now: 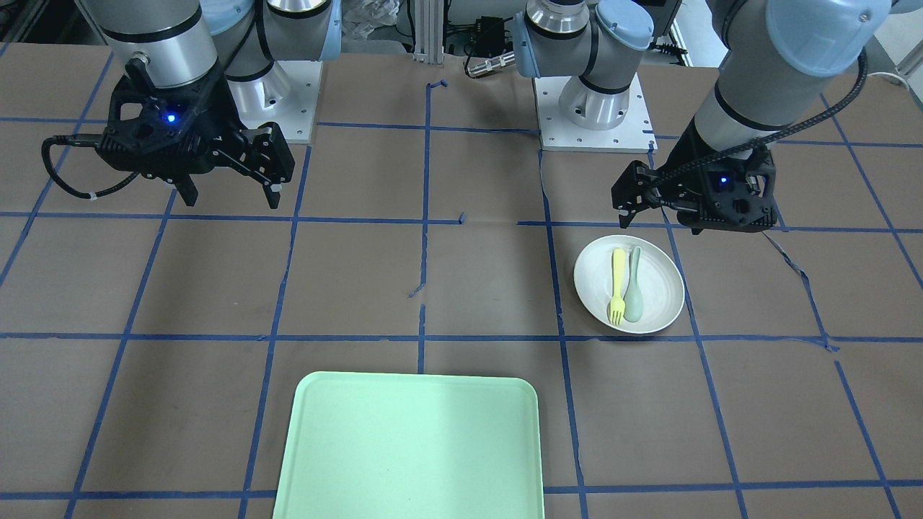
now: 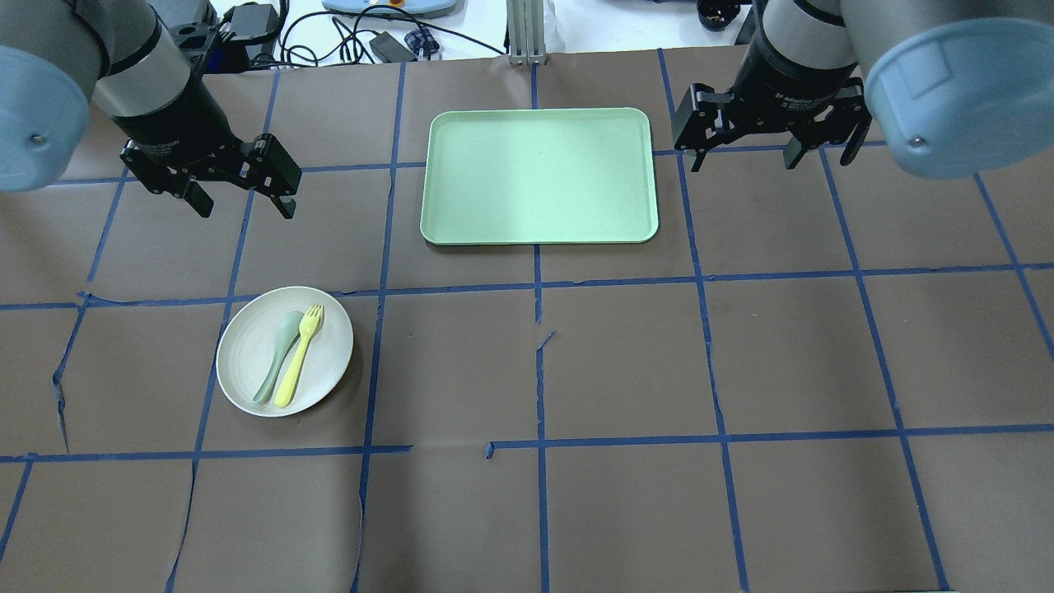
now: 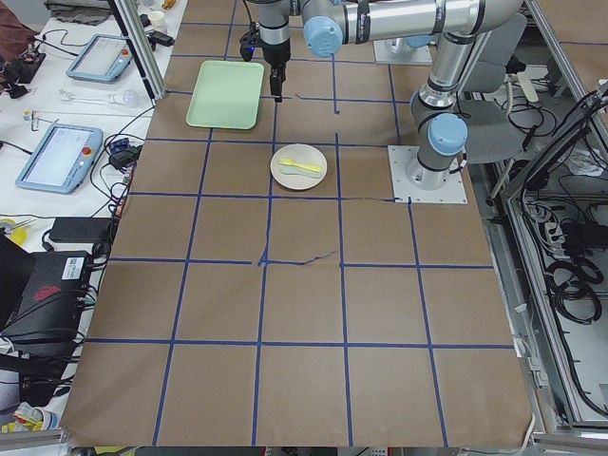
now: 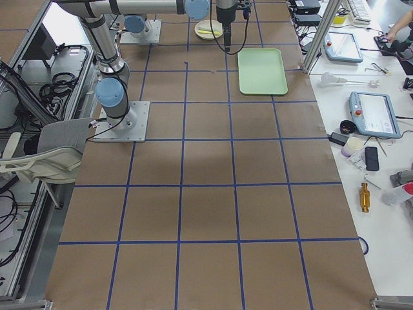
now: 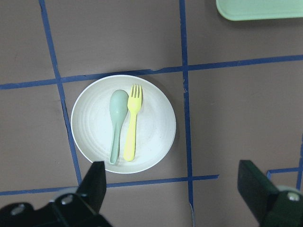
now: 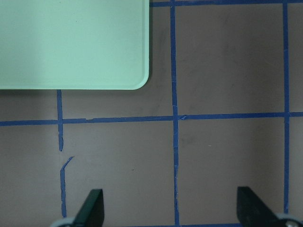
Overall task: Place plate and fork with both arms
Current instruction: 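Lower the left gripper to the rim of the white plate and grasp it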
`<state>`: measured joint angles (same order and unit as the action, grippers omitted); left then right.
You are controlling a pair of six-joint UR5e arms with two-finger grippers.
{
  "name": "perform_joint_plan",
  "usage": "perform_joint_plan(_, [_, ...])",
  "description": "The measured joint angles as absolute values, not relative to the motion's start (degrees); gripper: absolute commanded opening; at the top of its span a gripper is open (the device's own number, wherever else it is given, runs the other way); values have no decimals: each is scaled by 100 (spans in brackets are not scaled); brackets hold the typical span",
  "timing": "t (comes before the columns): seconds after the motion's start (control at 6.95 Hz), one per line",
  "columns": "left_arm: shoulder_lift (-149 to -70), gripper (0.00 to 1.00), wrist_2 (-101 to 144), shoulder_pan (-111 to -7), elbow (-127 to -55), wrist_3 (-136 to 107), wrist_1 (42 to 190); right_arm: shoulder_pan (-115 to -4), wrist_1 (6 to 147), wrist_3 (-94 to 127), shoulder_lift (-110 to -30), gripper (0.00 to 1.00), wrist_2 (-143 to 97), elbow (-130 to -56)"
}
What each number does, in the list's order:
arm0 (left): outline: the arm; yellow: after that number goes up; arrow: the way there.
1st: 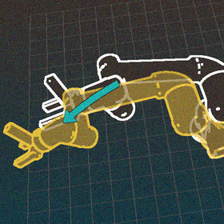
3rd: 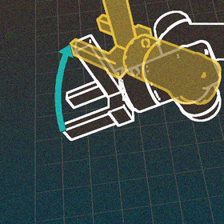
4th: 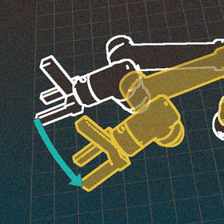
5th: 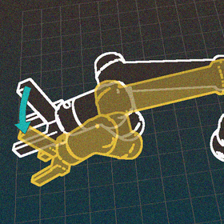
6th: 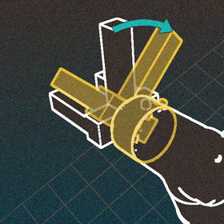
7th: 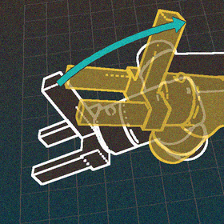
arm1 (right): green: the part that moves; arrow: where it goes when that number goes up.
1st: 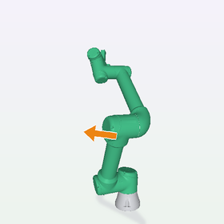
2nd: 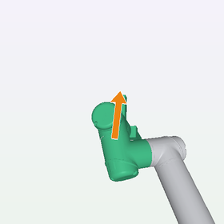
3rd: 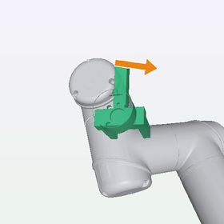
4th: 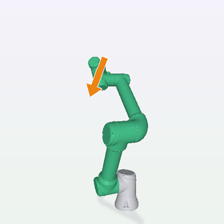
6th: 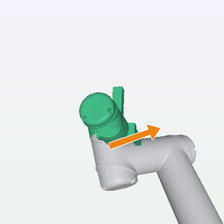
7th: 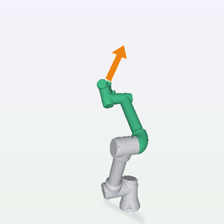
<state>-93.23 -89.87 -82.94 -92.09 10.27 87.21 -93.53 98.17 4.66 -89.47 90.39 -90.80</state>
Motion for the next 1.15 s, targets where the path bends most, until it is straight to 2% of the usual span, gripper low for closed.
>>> perform_joint_plan(0.29, [-9347,100,-8951,-7556,-9349,1216,8758,-9354,9817,466,-8947,100,9038,-9079])
perform_joint_plan(0.58, [-9379,100,-8908,-6680,-9783,2463,8550,-9353,9818,466,-8947,100,9030,-9079])
perform_joint_plan(0.72, [-9400,87,-8878,-6311,-10196,2892,8170,-9352,9817,466,-8947,100,9029,-9079])
perform_joint_plan(0.86, [-9456,86,-8737,-5999,-10701,3324,7672,-9352,9817,466,-8947,100,9032,-9079])
perform_joint_plan(1.01, [-9563,40,-8562,-5824,-11091,3770,7245,-9352,9817,466,-8947,100,9032,-9081])
perform_joint_plan(1.15, [-9693,43,-8490,-5750,-11328,4014,7027,-9353,9817,466,-8947,100,9029,-9085])
